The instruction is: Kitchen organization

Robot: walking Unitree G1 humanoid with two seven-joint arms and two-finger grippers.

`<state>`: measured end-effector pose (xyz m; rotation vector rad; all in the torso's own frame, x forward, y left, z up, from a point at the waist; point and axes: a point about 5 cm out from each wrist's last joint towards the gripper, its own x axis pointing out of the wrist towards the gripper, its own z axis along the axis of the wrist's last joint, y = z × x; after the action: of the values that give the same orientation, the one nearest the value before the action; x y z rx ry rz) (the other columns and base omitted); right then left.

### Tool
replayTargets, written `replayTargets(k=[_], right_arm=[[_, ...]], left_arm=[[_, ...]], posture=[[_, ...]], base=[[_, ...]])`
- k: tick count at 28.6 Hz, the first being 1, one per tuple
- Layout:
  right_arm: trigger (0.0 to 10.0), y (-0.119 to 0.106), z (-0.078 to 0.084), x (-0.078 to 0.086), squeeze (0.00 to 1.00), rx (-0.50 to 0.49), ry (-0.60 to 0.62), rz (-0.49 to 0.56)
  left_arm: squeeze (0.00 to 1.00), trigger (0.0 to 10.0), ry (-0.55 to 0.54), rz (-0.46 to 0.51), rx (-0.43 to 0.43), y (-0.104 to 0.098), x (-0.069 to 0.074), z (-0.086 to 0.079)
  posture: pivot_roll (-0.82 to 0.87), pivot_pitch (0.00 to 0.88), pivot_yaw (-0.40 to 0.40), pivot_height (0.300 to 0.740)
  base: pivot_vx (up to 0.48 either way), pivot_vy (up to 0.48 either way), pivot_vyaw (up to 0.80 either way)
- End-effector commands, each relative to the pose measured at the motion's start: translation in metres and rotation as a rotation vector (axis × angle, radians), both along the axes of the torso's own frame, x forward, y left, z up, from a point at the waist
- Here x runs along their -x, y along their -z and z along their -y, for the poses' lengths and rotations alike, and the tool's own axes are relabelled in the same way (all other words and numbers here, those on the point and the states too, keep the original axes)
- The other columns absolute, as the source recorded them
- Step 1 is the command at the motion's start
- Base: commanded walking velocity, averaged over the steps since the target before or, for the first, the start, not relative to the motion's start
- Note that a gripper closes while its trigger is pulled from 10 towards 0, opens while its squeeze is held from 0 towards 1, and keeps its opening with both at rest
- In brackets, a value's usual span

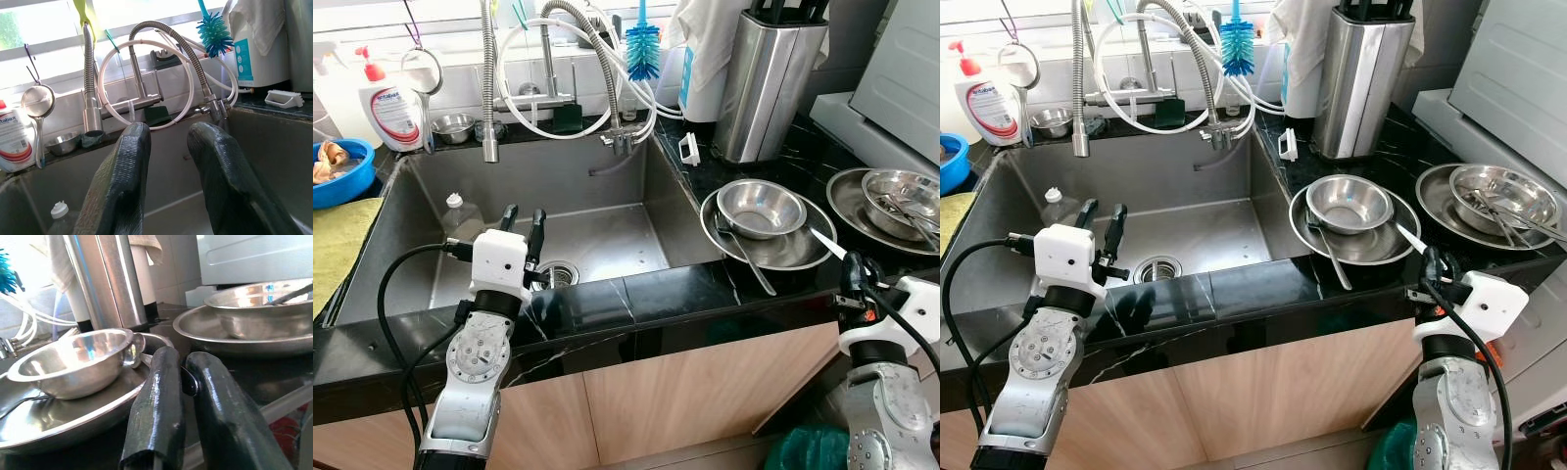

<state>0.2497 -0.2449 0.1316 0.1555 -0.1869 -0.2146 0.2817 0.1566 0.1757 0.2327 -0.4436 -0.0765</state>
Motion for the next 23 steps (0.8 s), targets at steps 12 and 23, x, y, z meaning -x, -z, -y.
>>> replayTargets(k=[12, 23], right_arm=[[10.0, -0.011, -0.005, -0.004, 0.0, 0.082, -0.015, 0.041], [10.0, -0.017, -0.015, -0.007, 0.0, 0.142, -0.044, 0.068]], left_arm=[[0.0, 10.0, -0.014, 0.009, 0.0, -0.001, 0.001, 0.0], [0.0, 10.0, -0.021, 0.012, 0.001, -0.002, 0.001, -0.001]], posture=[[-0.07, 0.0, -0.005, 0.74], [-0.07, 0.0, -0.006, 0.74]], base=[[0.0, 0.0, 0.0], [0.0, 0.0, 0.0]])
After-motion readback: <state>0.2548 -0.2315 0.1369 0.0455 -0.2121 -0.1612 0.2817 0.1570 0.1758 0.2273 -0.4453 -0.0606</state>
